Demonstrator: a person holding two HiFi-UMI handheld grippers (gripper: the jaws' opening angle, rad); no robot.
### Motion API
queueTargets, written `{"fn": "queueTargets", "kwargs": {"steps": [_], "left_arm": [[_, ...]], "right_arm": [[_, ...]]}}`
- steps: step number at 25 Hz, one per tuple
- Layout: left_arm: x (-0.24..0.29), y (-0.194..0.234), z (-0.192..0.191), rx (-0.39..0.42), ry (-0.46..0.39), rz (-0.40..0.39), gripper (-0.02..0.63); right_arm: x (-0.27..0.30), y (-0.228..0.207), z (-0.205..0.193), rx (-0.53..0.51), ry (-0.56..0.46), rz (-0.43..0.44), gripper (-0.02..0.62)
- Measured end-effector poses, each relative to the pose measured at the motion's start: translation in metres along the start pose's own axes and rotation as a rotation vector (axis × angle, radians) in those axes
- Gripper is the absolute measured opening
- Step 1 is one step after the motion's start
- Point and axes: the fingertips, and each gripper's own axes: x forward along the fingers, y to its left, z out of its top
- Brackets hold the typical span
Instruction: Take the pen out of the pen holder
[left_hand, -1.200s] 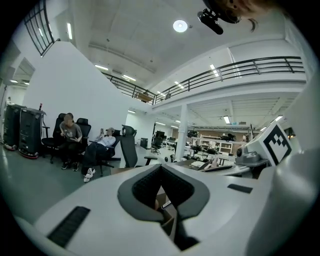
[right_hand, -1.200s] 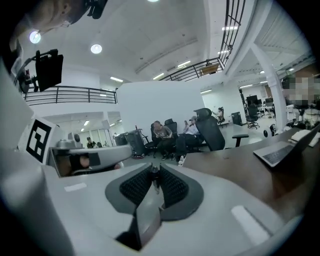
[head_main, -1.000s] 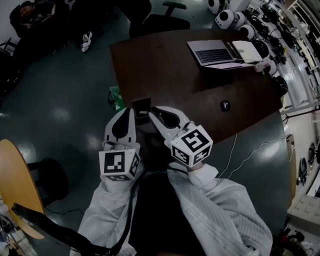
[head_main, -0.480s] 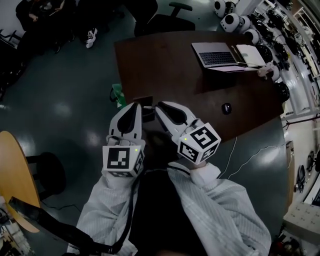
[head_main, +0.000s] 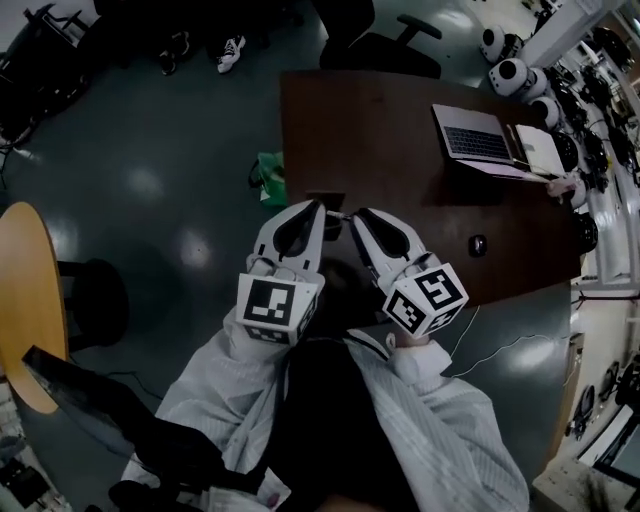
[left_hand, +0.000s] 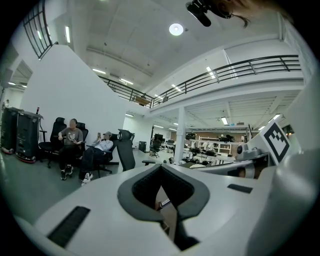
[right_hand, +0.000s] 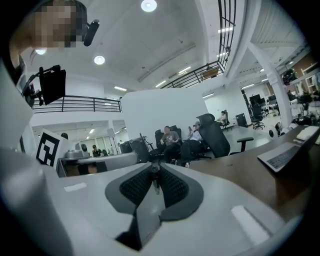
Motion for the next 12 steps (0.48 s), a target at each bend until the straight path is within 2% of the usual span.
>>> {"fn": "queueTargets", "kwargs": {"steps": [12], "left_arm": [[-0.006, 0.014, -0.005, -0.029, 0.022, -0.005, 0.005]], "right_arm": [[0.014, 0.012, -0.005, 0.009, 0.025, 0.019, 0.049]]}}
